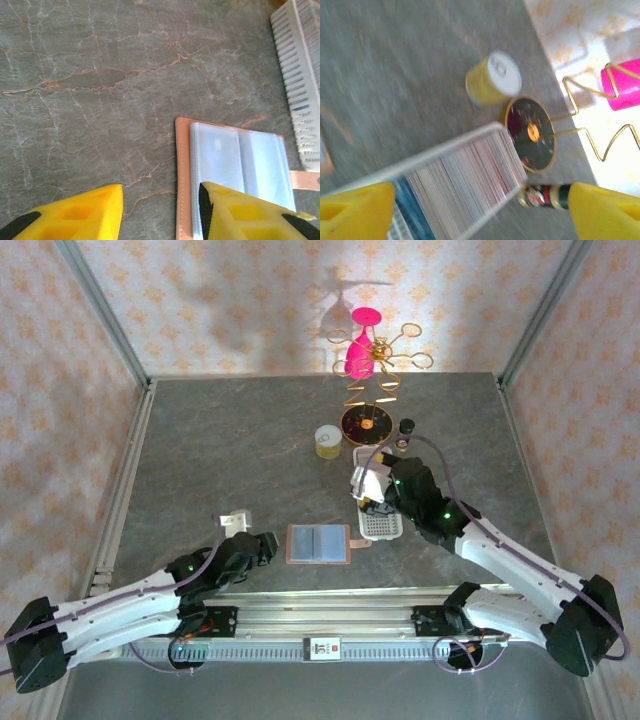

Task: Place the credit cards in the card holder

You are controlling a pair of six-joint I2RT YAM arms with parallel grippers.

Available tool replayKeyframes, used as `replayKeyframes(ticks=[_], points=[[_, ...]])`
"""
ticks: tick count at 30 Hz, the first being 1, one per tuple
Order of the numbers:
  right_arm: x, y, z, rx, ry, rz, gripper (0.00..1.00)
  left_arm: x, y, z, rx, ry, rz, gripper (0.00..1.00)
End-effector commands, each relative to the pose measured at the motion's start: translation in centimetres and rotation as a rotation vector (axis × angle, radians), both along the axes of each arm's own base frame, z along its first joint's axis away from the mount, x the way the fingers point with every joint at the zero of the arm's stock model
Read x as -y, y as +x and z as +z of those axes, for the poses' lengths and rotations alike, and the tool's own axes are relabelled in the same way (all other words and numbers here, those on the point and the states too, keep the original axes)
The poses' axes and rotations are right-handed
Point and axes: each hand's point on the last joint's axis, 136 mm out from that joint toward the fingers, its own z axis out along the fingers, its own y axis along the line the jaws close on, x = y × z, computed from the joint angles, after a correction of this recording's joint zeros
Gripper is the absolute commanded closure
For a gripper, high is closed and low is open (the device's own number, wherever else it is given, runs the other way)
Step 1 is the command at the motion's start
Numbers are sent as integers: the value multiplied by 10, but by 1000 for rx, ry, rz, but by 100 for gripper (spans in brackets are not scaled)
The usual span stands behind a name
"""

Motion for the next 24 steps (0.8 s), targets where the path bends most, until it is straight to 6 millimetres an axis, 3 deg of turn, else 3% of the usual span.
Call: replayKeyframes(ticks=[1,6,12,20,24], points=[[34,1,-43,-28,-306,121,7,12,3,9,29,-17,-46,54],[37,13,-69,-61,-349,145,6,14,-2,-2,4,-37,-63,55],[23,29,-93,-89,-342,172,8,14,-5,-7,-10,-44,-75,55],[14,45,-109,-92,-349,183,14,15,-7,-11,-13,-46,-86,60],[11,46,-110,-102,-346,195,23,17,-7,-11,-15,-60,-88,61]])
